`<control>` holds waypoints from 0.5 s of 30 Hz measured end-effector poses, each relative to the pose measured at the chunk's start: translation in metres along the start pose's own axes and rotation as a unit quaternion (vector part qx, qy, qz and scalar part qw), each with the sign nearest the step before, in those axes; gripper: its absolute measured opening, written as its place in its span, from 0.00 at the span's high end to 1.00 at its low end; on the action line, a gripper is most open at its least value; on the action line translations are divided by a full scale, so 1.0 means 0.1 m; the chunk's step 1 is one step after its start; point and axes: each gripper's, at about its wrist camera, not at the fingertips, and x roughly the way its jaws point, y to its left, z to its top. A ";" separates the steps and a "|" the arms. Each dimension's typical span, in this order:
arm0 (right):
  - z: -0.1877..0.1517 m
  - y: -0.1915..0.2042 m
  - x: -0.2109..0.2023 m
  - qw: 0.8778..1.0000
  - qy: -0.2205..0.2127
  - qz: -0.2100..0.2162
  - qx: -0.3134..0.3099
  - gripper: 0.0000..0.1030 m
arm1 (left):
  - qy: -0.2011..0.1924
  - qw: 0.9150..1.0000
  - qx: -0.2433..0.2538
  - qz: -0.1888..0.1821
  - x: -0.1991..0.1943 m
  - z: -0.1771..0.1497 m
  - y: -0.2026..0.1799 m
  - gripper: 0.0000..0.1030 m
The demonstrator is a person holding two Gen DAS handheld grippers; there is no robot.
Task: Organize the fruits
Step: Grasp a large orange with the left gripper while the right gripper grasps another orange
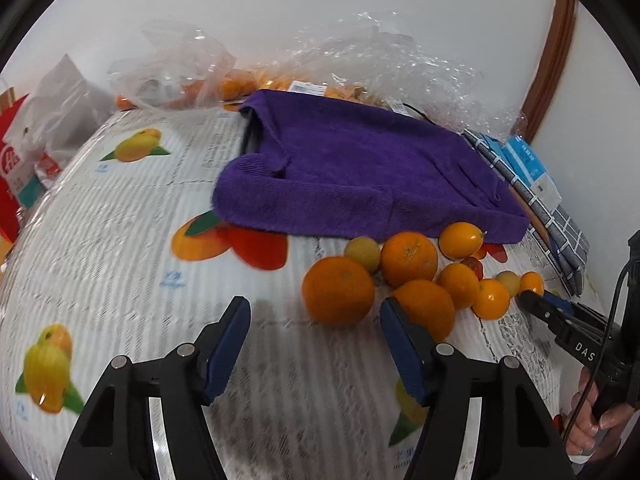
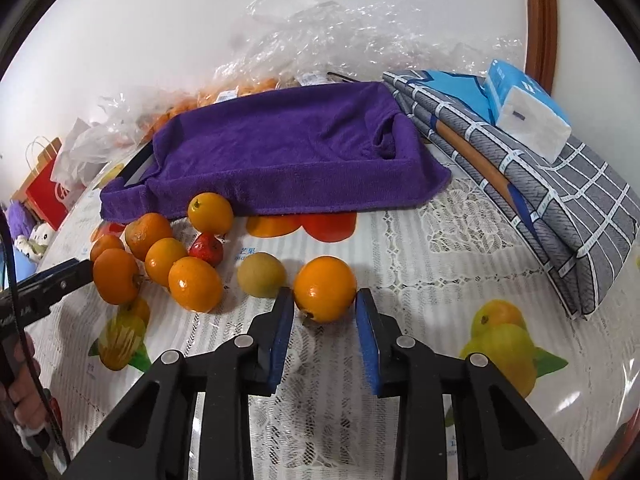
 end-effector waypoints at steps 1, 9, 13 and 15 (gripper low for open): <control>0.00 -0.01 0.01 1.000 0.004 0.000 0.004 0.69 | -0.001 1.000 0.002 0.002 0.02 0.01 -0.01 0.37; 0.09 0.01 0.09 1.000 0.002 -0.017 0.004 0.63 | 0.003 1.000 0.020 0.003 0.18 0.10 -0.09 0.37; 0.07 -0.04 0.08 1.000 -0.001 -0.019 0.021 0.69 | 0.004 1.000 0.011 -0.009 0.18 0.09 -0.06 0.50; 0.07 -0.05 0.07 0.999 -0.001 -0.019 0.026 0.69 | 0.003 1.000 0.007 -0.022 0.17 0.08 -0.04 0.57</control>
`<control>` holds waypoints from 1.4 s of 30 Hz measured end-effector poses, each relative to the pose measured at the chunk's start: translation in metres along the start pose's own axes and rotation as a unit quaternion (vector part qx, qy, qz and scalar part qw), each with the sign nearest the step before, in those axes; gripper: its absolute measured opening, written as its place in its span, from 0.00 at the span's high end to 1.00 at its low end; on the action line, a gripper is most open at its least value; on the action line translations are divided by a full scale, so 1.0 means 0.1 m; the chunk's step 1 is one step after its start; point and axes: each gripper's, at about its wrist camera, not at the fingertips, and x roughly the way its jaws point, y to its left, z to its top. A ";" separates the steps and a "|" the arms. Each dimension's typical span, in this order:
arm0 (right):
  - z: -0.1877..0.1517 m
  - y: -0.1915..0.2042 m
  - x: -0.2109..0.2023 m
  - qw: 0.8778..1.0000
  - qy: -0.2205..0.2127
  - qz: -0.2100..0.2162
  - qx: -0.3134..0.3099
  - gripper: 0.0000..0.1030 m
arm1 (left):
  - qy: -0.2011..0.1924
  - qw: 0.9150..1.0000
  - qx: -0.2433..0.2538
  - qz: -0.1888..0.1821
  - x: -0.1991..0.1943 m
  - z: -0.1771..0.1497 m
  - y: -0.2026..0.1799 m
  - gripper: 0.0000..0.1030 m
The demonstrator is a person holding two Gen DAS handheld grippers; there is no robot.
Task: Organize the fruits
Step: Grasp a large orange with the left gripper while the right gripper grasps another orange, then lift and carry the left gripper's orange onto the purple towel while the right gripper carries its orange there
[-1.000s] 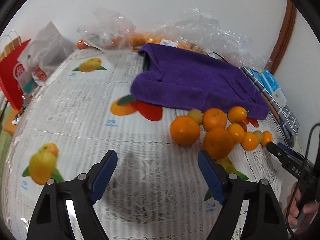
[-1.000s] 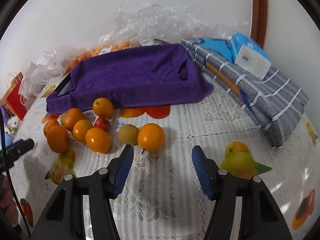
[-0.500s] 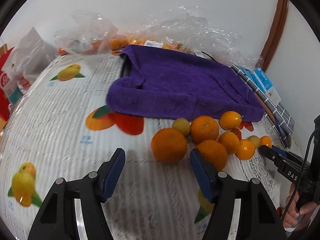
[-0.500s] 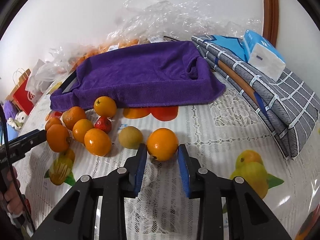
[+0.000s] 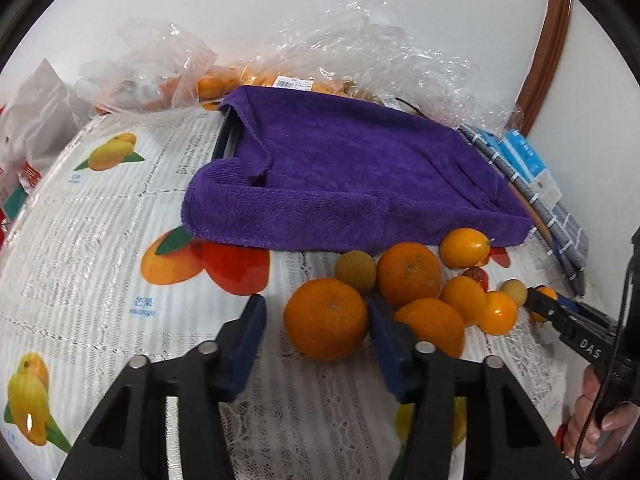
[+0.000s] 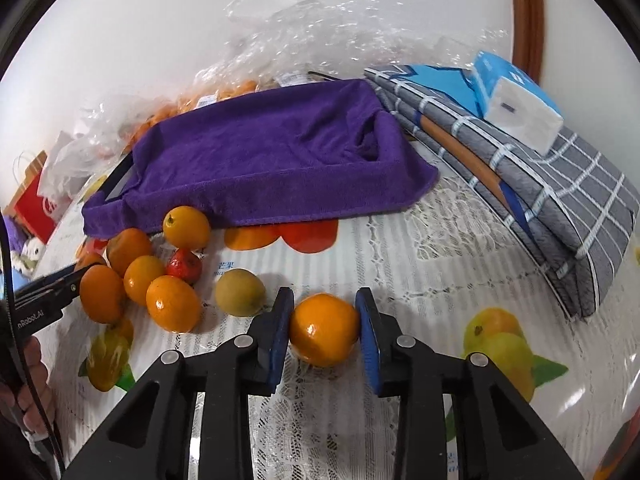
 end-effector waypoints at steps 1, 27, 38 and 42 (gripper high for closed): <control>0.00 0.01 0.00 1.000 0.000 -0.002 -0.002 0.69 | 0.001 1.000 -0.002 -0.007 0.00 -0.01 0.00 0.59; -0.09 -0.02 -0.07 1.000 -0.008 0.000 0.000 0.69 | -0.046 0.998 -0.017 -0.031 -0.18 -0.05 0.03 0.63; 0.08 0.05 -0.19 0.999 -0.041 -0.010 -0.013 0.69 | -0.098 0.994 -0.039 -0.007 -0.43 0.11 0.01 0.63; 0.35 0.16 -0.32 0.997 -0.069 0.011 -0.013 0.69 | -0.123 0.992 -0.028 -0.002 -0.56 0.34 -0.10 0.63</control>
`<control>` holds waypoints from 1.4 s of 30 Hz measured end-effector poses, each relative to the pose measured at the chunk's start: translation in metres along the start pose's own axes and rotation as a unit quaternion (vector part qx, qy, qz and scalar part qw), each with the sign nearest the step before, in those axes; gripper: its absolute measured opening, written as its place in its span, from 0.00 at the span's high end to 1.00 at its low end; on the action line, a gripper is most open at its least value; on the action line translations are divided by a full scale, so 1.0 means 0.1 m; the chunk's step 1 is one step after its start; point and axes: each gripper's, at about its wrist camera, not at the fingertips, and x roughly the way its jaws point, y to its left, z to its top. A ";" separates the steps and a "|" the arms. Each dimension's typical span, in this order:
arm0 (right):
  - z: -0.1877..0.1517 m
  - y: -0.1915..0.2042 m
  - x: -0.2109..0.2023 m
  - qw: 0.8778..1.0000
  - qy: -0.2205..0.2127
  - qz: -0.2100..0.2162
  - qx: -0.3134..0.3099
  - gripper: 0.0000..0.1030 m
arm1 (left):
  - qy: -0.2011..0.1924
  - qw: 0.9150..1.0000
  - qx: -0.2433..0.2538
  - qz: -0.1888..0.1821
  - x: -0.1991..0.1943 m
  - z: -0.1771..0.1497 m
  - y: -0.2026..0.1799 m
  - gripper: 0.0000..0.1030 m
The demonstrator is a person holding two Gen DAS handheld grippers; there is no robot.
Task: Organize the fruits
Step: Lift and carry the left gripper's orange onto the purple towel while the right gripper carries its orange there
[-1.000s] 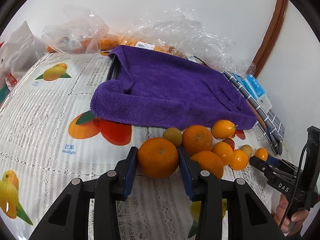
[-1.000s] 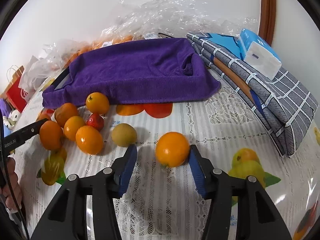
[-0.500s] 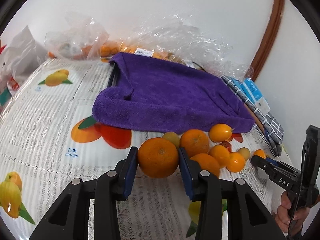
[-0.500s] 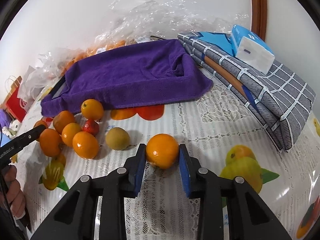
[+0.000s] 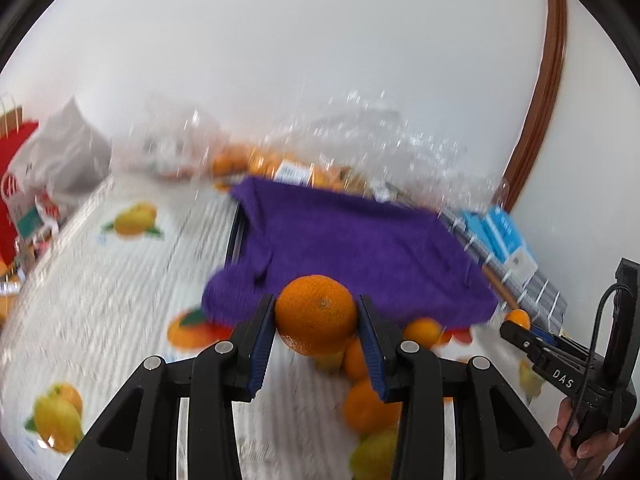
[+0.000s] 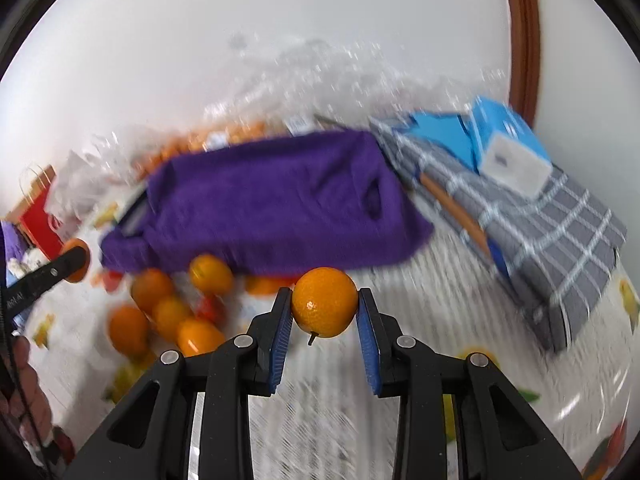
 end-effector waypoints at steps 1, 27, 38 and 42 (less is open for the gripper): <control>0.06 0.03 0.00 1.000 -0.004 -0.001 -0.001 0.69 | -0.008 1.000 0.003 -0.002 0.01 0.09 -0.04 0.63; 0.71 0.04 0.82 0.999 -0.033 -0.037 -0.010 0.69 | -0.008 0.999 -0.044 0.019 1.02 0.42 0.16 0.63; 0.64 0.03 1.03 0.999 -0.008 -0.039 -0.011 0.69 | 0.026 0.999 -0.024 0.014 1.24 0.33 0.12 0.63; 0.62 0.03 1.09 0.999 0.002 -0.039 -0.013 0.69 | 0.037 0.999 -0.027 0.008 1.28 0.32 0.13 0.63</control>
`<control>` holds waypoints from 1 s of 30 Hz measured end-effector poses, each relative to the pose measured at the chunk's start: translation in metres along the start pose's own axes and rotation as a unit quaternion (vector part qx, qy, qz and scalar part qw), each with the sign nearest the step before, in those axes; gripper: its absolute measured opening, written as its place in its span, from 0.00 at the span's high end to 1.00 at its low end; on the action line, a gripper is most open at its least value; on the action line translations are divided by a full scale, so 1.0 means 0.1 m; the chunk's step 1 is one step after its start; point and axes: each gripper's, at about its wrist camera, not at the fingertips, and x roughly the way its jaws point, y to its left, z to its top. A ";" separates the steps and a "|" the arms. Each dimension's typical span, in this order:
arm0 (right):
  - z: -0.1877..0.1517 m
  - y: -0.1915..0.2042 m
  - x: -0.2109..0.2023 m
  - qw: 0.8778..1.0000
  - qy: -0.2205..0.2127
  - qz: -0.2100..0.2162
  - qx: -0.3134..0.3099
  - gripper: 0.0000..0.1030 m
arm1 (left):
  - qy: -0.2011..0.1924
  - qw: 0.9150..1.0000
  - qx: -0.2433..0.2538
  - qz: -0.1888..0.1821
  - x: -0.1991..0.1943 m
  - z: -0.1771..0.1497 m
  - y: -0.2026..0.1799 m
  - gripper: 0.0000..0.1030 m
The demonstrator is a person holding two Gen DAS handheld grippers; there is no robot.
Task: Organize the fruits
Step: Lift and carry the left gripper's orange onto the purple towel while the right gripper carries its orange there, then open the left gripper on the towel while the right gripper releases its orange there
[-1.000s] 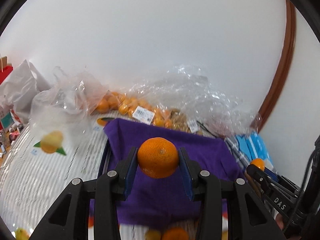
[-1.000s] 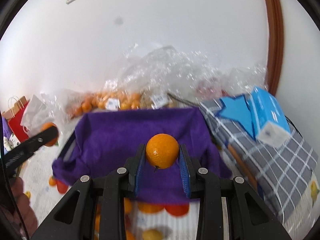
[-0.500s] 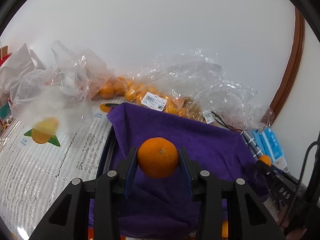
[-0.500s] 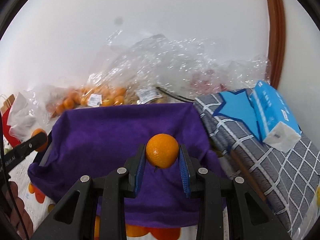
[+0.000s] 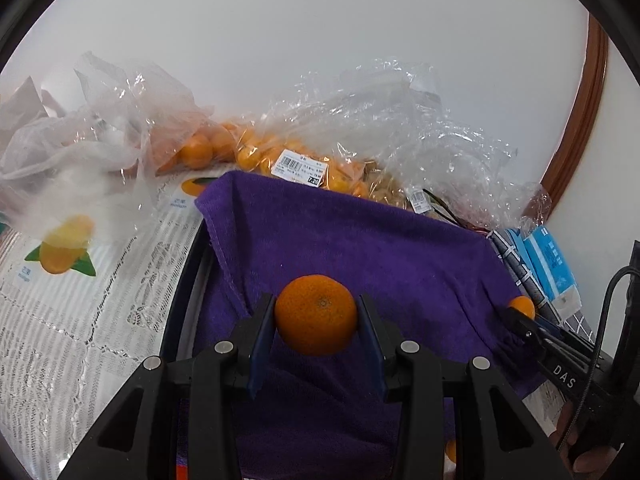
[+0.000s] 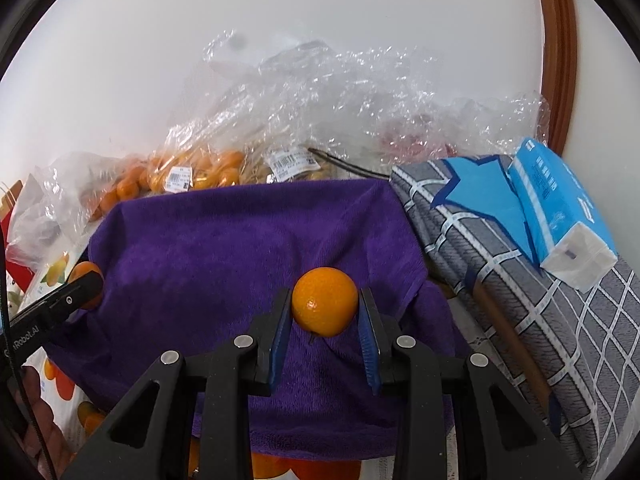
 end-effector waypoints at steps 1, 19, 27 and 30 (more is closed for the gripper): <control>-0.01 0.00 0.01 1.000 0.003 0.002 0.000 0.69 | 0.002 1.000 -0.002 -0.001 0.01 0.00 0.01 0.63; -0.10 0.08 0.19 0.999 0.045 -0.002 -0.010 0.69 | 0.022 1.000 0.007 0.007 0.11 -0.01 -0.01 0.63; -0.10 0.09 0.19 0.999 0.045 -0.003 -0.015 0.69 | 0.027 1.000 0.008 0.007 0.13 -0.01 -0.01 0.62; -0.10 0.08 0.19 0.999 0.047 0.000 -0.012 0.68 | 0.027 1.000 0.010 0.008 0.13 -0.01 -0.02 0.62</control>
